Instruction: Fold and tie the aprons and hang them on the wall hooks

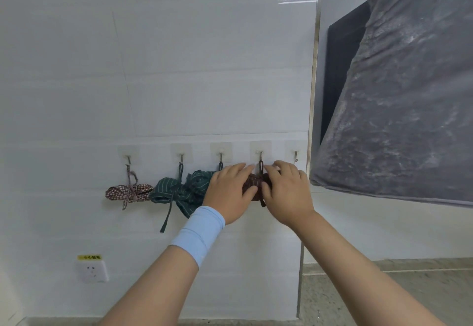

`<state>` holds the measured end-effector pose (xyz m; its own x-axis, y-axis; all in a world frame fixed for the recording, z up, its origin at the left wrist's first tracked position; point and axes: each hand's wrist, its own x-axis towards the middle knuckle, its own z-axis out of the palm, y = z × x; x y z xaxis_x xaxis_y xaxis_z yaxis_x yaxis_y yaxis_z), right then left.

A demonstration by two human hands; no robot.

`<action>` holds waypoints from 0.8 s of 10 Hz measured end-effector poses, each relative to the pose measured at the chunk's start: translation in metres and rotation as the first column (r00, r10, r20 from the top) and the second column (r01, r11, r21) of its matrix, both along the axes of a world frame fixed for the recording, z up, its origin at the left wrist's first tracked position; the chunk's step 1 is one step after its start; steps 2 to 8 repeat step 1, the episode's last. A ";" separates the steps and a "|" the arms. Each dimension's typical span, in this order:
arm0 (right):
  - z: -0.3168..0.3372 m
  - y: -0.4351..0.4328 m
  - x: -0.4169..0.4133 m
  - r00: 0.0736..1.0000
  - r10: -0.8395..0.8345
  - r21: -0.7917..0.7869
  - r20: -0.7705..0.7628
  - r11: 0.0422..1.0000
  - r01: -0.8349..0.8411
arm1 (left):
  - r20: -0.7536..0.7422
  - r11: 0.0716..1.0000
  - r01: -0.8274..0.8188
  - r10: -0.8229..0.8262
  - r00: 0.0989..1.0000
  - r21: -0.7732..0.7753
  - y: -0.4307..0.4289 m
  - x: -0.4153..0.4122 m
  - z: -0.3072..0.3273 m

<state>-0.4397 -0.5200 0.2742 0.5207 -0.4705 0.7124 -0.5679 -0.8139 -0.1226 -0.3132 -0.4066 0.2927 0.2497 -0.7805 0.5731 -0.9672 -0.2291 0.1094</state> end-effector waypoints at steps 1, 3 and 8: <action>0.030 0.012 -0.018 0.994 0.051 0.058 0.101 0.997 -0.057 | -0.088 0.994 0.052 -0.060 0.994 -0.094 0.032 0.005 0.016; 0.030 0.012 -0.018 0.994 0.051 0.058 0.101 0.997 -0.057 | -0.088 0.994 0.052 -0.060 0.994 -0.094 0.032 0.005 0.016; 0.030 0.012 -0.018 0.994 0.051 0.058 0.101 0.997 -0.057 | -0.088 0.994 0.052 -0.060 0.994 -0.094 0.032 0.005 0.016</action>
